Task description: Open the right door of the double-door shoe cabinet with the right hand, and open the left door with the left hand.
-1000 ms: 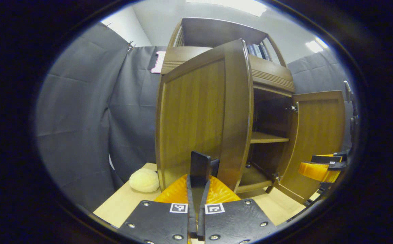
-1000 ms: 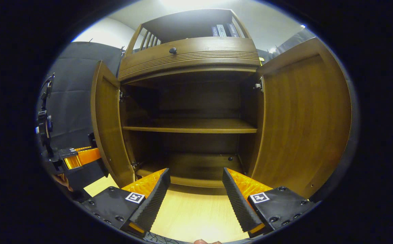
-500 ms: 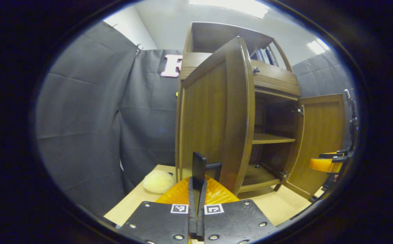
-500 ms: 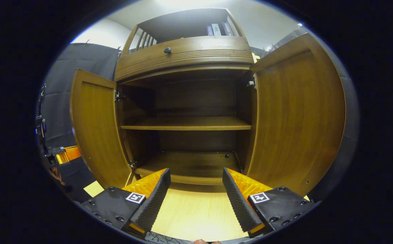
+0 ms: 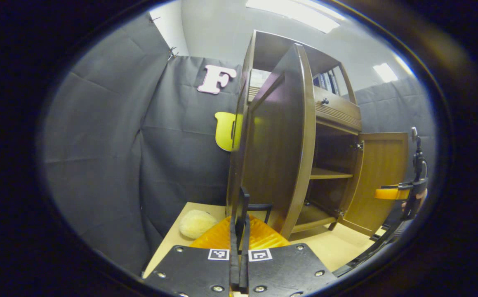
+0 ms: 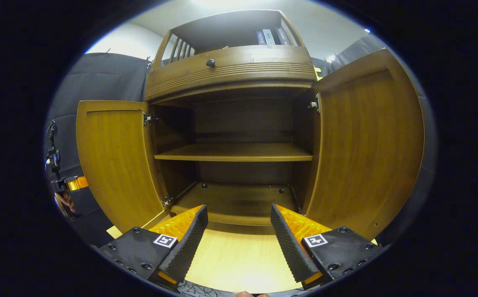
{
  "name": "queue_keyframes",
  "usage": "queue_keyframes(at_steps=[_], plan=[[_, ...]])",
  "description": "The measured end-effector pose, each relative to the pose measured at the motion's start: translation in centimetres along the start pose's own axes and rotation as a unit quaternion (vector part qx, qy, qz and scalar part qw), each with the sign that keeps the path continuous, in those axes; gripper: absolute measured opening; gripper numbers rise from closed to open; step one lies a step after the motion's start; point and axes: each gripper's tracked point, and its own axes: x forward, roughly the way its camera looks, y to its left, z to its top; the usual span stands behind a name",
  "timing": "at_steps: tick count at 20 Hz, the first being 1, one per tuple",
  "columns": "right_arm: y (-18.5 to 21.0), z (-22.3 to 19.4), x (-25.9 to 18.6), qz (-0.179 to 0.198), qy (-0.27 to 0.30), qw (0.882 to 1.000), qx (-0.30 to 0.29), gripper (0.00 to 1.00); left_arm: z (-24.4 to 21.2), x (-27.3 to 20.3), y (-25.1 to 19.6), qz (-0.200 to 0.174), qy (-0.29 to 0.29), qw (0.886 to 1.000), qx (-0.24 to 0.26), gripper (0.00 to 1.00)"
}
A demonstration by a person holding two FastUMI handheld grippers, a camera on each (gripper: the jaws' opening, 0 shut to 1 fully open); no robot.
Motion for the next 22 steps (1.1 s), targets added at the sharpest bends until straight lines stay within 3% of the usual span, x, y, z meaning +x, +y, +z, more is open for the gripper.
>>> queue_keyframes(at_steps=[3, 5, 13, 21, 22], plan=[[-0.5, 0.1, -0.2, -0.009, 0.003, 1.000, -0.012, 0.96, -0.2, 0.3, -0.8, -0.029, 0.002, 1.000, -0.001, 0.02], [-0.6, 0.1, -0.4, -0.012, 0.006, 1.000, -0.011, 0.96, 0.0, 0.2, -0.4, -0.028, 0.002, 0.999, 0.021, 0.02], [-2.5, 1.3, -1.1, -0.039, -0.010, 0.999, -0.003, 0.96, 1.1, -0.3, 0.3, -0.006, 0.005, 0.999, 0.038, 0.02], [-3.7, 1.4, -2.3, -0.051, -0.002, 0.999, -0.009, 0.93, 6.4, -7.5, -2.6, 0.047, -0.052, 0.997, 0.023, 0.02], [-3.8, 1.6, -2.4, -0.051, -0.001, 0.999, -0.011, 0.96, 6.7, -7.8, -3.3, 0.053, -0.055, 0.997, 0.025, 0.14]])
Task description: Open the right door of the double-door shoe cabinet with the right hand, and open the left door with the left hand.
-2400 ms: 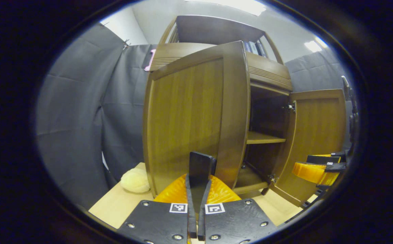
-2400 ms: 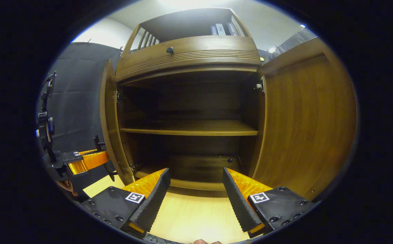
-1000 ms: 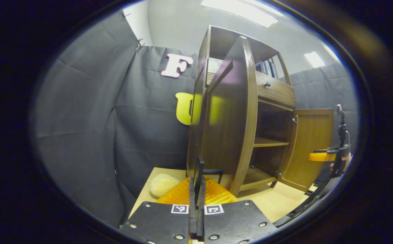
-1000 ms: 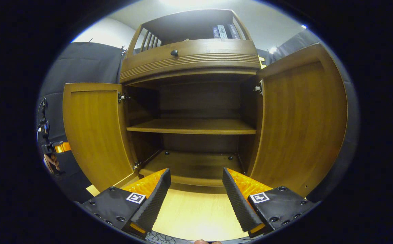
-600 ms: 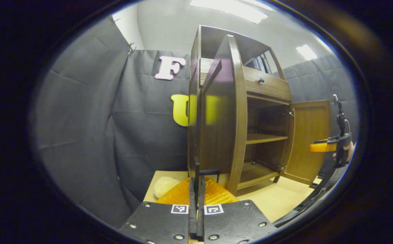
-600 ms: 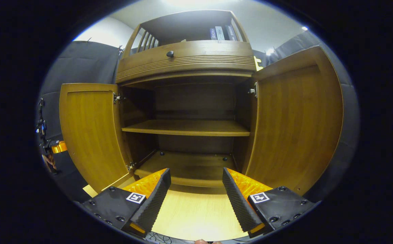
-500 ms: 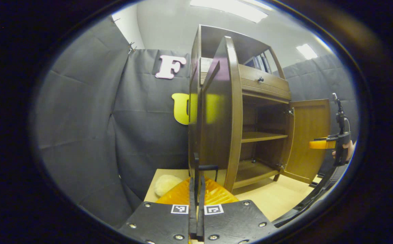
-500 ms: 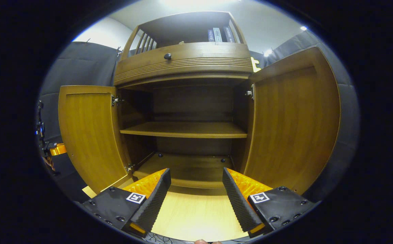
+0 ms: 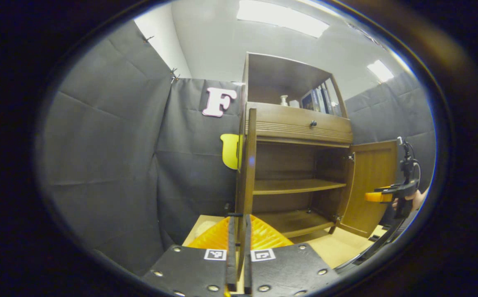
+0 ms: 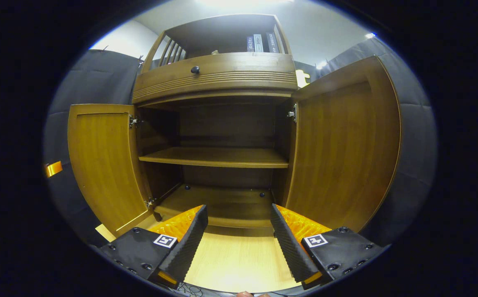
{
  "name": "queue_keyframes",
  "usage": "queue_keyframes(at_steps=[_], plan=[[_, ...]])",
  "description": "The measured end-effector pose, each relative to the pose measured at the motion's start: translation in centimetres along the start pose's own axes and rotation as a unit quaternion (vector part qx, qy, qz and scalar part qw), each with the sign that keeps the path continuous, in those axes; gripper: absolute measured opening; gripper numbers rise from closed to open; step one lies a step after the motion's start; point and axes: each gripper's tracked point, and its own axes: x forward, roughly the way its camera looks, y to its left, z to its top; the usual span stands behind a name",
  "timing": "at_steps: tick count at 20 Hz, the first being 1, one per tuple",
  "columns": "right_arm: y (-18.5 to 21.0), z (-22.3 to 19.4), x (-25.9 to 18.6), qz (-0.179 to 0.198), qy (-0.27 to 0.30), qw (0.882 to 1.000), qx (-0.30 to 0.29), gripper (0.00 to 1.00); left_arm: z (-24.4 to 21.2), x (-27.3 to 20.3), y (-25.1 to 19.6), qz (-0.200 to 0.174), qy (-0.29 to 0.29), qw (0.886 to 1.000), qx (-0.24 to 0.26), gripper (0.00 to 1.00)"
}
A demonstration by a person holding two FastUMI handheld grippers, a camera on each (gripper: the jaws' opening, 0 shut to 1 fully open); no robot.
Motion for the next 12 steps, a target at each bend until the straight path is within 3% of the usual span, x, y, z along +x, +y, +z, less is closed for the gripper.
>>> queue_keyframes(at_steps=[6, 9, 12], plan=[[-0.3, 1.6, -2.2, 0.002, -0.003, 1.000, -0.003, 0.94, -0.9, -0.5, -2.6, 0.069, 0.000, 0.997, 0.040, 0.90], [-1.0, 1.0, -3.1, -0.001, -0.003, 1.000, -0.009, 0.96, -3.8, 0.2, -5.7, 0.068, 0.019, 0.997, -0.010, 0.92], [-1.4, -0.8, -3.8, 0.010, 0.019, 1.000, -0.012, 0.96, -3.7, 1.0, -8.7, 0.055, 0.009, 0.997, -0.055, 0.91]])
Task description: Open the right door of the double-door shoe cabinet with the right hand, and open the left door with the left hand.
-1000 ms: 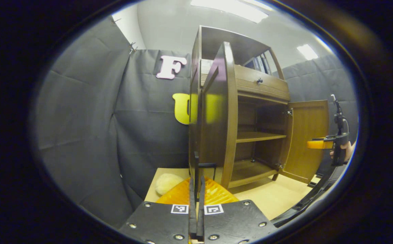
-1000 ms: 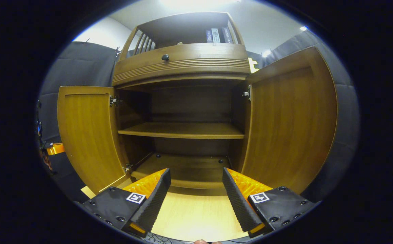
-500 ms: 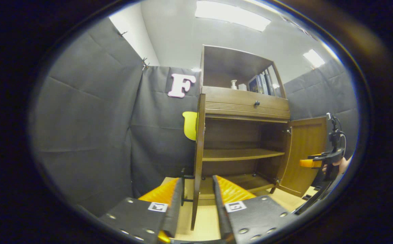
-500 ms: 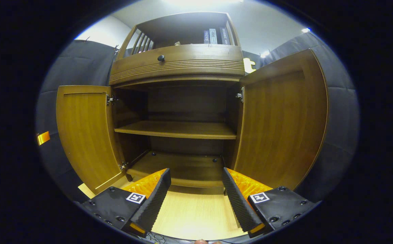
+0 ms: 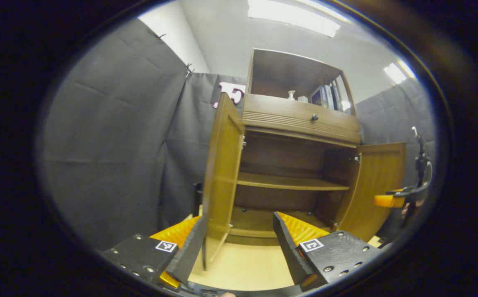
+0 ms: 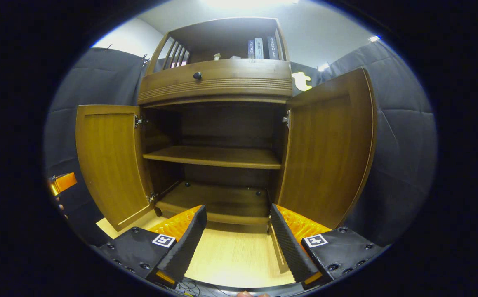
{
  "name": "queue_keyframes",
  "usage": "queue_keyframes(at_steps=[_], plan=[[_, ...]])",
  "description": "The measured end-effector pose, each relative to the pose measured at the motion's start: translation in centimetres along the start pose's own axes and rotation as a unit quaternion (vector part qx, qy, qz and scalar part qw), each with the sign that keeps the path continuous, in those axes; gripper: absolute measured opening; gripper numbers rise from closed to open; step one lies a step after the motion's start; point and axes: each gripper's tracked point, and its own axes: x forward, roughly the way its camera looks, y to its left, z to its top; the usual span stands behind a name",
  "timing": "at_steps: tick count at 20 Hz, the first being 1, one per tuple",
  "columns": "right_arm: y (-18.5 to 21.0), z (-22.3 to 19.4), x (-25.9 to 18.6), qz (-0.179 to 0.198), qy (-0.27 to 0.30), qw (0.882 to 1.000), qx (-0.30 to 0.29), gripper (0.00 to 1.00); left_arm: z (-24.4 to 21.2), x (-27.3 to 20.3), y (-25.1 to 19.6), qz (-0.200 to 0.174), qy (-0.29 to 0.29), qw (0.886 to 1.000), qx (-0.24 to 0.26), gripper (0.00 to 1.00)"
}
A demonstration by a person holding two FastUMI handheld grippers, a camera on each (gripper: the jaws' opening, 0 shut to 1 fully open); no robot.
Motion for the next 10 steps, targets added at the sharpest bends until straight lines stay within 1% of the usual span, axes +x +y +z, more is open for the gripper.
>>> queue_keyframes(at_steps=[2, 5, 8, 9, 10], plan=[[-0.5, -0.4, -0.6, 0.010, 0.004, 1.000, 0.000, 0.97, 0.5, 1.0, -1.3, 0.004, -0.006, 1.000, 0.012, 0.91], [-1.4, 0.1, -1.0, 0.028, -0.005, 1.000, 0.000, 0.97, 2.5, 2.1, -3.7, 0.009, -0.021, 0.999, 0.031, 0.92], [-1.6, 0.5, -1.4, 0.051, -0.020, 0.998, 0.003, 0.99, 3.7, 2.6, -5.8, 0.019, -0.032, 0.999, 0.019, 0.92], [-1.6, 0.7, -1.5, 0.058, -0.025, 0.998, 0.004, 0.96, 3.8, 2.6, -6.2, 0.025, -0.034, 0.999, 0.017, 0.91], [-1.5, 0.6, -1.6, 0.067, -0.026, 0.997, 0.006, 0.99, 3.8, 2.6, -6.7, 0.030, -0.033, 0.999, 0.016, 0.91]])
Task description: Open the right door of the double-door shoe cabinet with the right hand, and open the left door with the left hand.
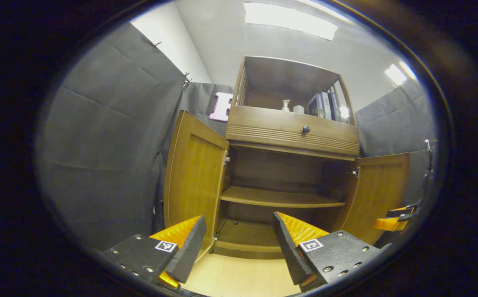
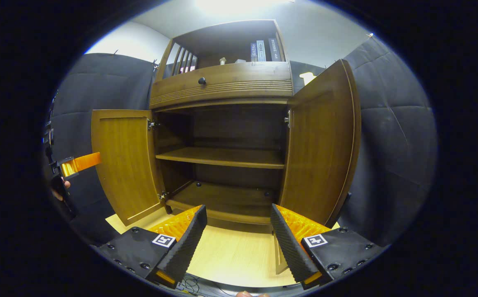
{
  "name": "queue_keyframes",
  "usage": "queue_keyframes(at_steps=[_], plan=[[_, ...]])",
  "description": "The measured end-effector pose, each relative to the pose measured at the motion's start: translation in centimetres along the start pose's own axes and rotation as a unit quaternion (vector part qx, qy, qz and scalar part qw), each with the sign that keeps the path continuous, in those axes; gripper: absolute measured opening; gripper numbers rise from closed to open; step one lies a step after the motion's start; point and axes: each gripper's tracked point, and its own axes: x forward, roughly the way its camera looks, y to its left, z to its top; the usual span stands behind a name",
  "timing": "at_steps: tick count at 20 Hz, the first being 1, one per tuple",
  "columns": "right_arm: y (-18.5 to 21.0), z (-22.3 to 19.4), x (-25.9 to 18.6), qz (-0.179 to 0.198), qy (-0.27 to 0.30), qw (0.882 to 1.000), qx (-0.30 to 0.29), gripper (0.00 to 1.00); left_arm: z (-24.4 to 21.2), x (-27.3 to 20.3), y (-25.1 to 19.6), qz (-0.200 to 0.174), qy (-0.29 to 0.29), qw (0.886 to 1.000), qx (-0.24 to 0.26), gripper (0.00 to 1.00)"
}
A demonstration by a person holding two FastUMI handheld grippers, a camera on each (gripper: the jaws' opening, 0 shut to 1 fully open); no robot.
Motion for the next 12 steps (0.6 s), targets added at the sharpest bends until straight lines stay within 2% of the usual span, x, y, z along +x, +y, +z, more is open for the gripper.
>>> queue_keyframes(at_steps=[1, 6, 12], plan=[[0.2, -0.1, -0.1, 0.008, 0.000, 1.000, 0.001, 0.96, 0.0, -0.2, -0.5, 0.003, 0.001, 1.000, 0.001, 0.91], [1.0, -0.5, 0.0, 0.036, -0.001, 0.999, 0.006, 0.96, -1.1, -0.9, -3.2, -0.011, 0.026, 0.999, 0.032, 0.90], [1.1, -1.5, 0.6, 0.023, 0.016, 1.000, 0.013, 0.95, -3.1, -1.1, -3.8, -0.026, 0.042, 0.999, 0.021, 0.91]])
